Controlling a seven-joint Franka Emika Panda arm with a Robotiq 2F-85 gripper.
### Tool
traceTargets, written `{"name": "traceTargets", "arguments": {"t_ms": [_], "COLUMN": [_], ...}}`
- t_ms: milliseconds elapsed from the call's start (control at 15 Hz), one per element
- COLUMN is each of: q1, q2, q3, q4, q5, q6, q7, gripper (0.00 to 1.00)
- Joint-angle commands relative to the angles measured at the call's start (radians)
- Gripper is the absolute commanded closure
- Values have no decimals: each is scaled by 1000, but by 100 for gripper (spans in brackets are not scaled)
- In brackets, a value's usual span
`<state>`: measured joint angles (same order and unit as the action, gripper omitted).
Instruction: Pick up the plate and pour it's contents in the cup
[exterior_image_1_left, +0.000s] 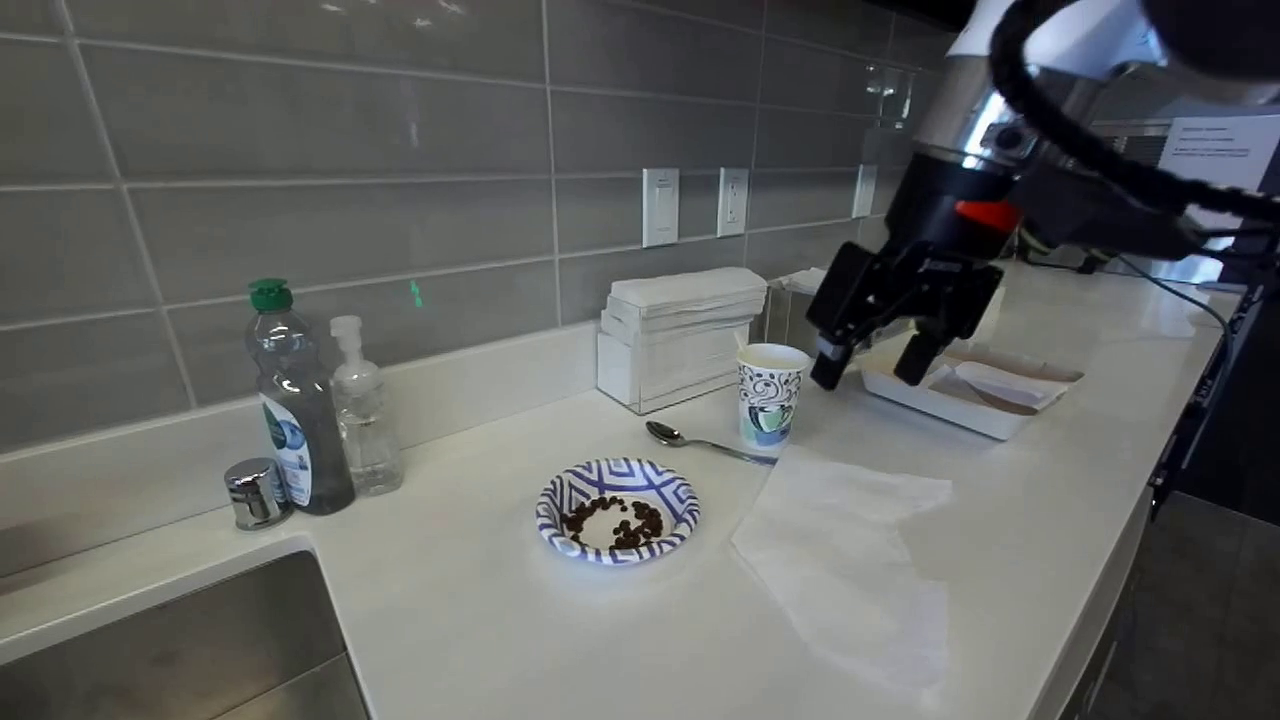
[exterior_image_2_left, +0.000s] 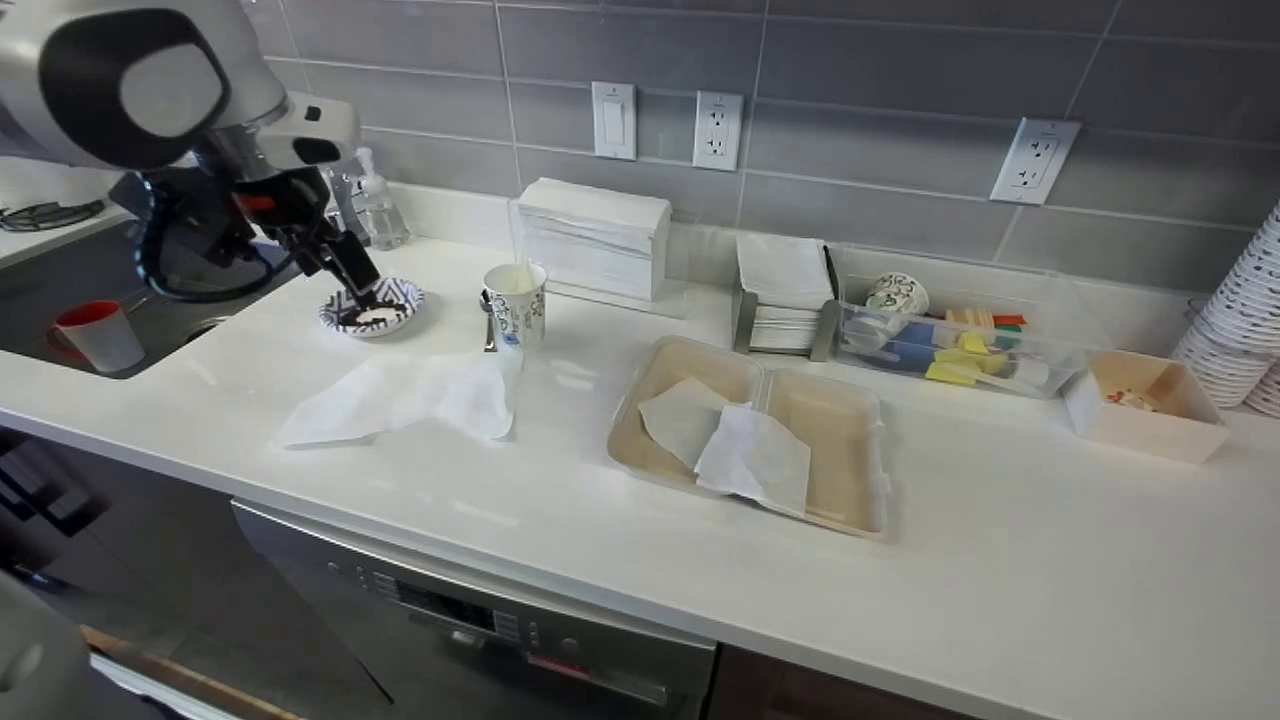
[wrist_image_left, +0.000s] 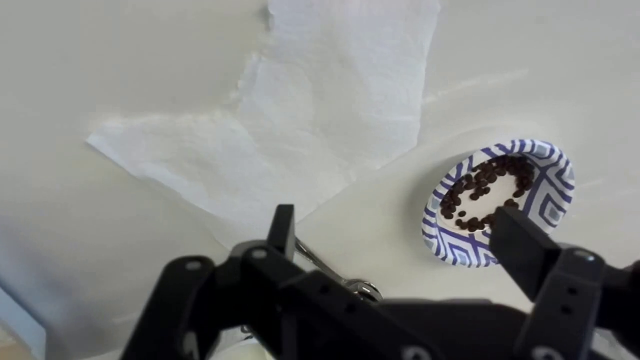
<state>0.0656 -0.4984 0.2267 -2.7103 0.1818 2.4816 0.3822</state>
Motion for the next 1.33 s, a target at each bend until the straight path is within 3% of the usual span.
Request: {"name": "traceTargets", "arguments": {"t_ms": [0, 200, 533, 733, 1067, 1200, 1267], "q1": [9, 37, 58, 97, 227, 277, 283], "q2": [255, 395, 571, 652, 758, 801, 819], "q3": [-16, -33, -25, -36, -103, -123, -111], "q4": [114, 193, 366, 459, 587, 642, 660], "q5": [38, 52, 21, -82, -338, -412, -403], "q6": [107, 154, 126, 113, 73, 30, 41], "q7": [27, -25, 49, 221, 580, 687, 672], "gripper": [0, 0, 0, 0, 0, 0, 0]}}
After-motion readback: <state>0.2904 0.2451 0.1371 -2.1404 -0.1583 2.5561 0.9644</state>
